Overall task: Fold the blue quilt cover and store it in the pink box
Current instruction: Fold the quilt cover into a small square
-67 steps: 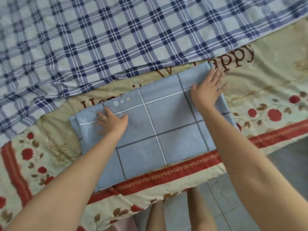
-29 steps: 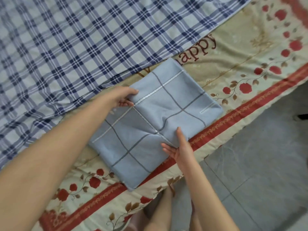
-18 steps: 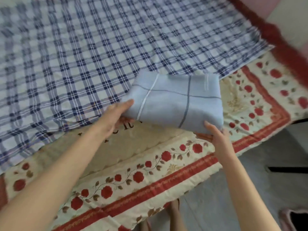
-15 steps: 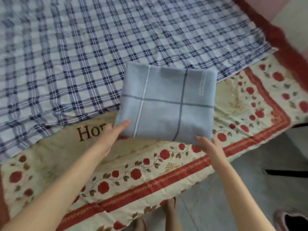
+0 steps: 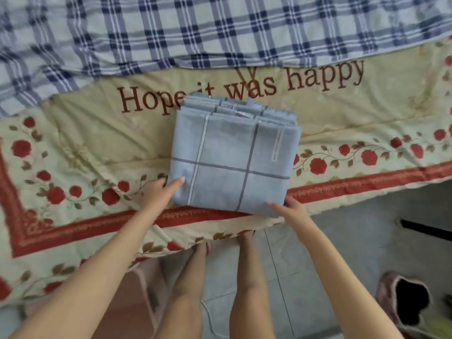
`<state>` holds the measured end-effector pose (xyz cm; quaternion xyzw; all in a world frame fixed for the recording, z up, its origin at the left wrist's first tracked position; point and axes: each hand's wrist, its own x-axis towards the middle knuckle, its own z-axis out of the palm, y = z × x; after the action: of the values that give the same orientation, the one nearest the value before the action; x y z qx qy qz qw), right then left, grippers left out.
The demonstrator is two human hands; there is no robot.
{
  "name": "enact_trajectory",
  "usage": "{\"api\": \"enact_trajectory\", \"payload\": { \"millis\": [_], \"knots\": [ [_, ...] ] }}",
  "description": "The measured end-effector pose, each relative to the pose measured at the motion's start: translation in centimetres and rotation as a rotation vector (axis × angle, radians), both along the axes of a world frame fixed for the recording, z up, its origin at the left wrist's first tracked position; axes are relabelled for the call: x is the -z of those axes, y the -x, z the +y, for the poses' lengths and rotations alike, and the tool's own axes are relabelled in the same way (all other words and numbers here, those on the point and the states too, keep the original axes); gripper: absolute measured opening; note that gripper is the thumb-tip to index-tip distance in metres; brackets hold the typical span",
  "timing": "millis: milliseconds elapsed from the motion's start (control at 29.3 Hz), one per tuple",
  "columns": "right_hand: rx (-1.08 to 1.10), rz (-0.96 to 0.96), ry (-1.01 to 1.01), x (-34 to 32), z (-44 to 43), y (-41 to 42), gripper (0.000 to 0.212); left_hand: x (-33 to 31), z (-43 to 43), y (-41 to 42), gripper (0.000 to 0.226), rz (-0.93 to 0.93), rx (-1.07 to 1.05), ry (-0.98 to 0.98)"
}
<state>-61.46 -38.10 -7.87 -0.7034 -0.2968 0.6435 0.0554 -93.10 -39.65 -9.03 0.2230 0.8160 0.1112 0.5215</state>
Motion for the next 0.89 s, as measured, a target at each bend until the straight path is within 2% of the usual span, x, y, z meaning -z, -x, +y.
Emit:
{"api": "enact_trajectory", "payload": {
  "millis": [68,103,171,239,308,376,444,513,615,683,752,820,888],
  "knots": [
    [0.127,-0.112,-0.143,-0.4,1.7,0.2,0.060,0.1,1.3,0.8,0.054,-0.102,-0.101,-0.030],
    [0.180,-0.114,-0.226,-0.6,2.7,0.4,0.067,0.3,2.1,1.2,0.055,-0.177,-0.175,-0.046],
    [0.199,-0.053,-0.361,-0.3,5.3,1.1,0.085,0.7,3.7,1.0,0.036,-0.305,-0.210,-0.108],
    [0.118,-0.046,-0.460,0.1,7.4,2.2,0.095,0.9,4.5,0.2,0.038,-0.300,-0.171,-0.157],
    [0.099,-0.077,-0.538,0.1,8.9,2.9,0.085,0.2,5.1,-0.4,0.042,-0.279,-0.198,-0.222],
    [0.138,-0.089,-0.577,-0.6,10.6,2.4,0.058,-0.6,5.6,-0.3,0.035,-0.254,-0.183,-0.292],
    [0.089,-0.106,-0.648,-1.4,12.2,1.1,0.029,-1.6,6.1,-0.3,0.027,-0.233,-0.141,-0.378],
    [0.093,-0.099,-0.705,-1.7,14.1,0.2,0.018,-1.7,7.3,-0.4,0.024,-0.200,-0.138,-0.452],
    [0.080,-0.121,-0.557,0.2,15.9,0.1,0.007,0.7,8.7,-0.6,0.021,-0.077,-0.091,-0.416],
    [0.071,-0.179,-0.351,2.4,16.3,0.8,0.025,3.0,8.4,-0.7,0.029,0.024,-0.047,-0.343],
    [0.123,-0.259,-0.263,3.9,17.0,1.8,0.037,3.9,8.0,-1.3,0.050,0.178,-0.050,-0.288],
    [0.195,-0.418,-0.319,4.1,17.3,3.1,0.030,3.4,8.0,-2.3,0.053,0.436,-0.005,-0.339],
    [0.082,-0.709,-0.523,3.4,17.0,4.9,0.030,2.4,8.7,-3.4,0.053,0.656,0.257,-0.527]
  ]
}}
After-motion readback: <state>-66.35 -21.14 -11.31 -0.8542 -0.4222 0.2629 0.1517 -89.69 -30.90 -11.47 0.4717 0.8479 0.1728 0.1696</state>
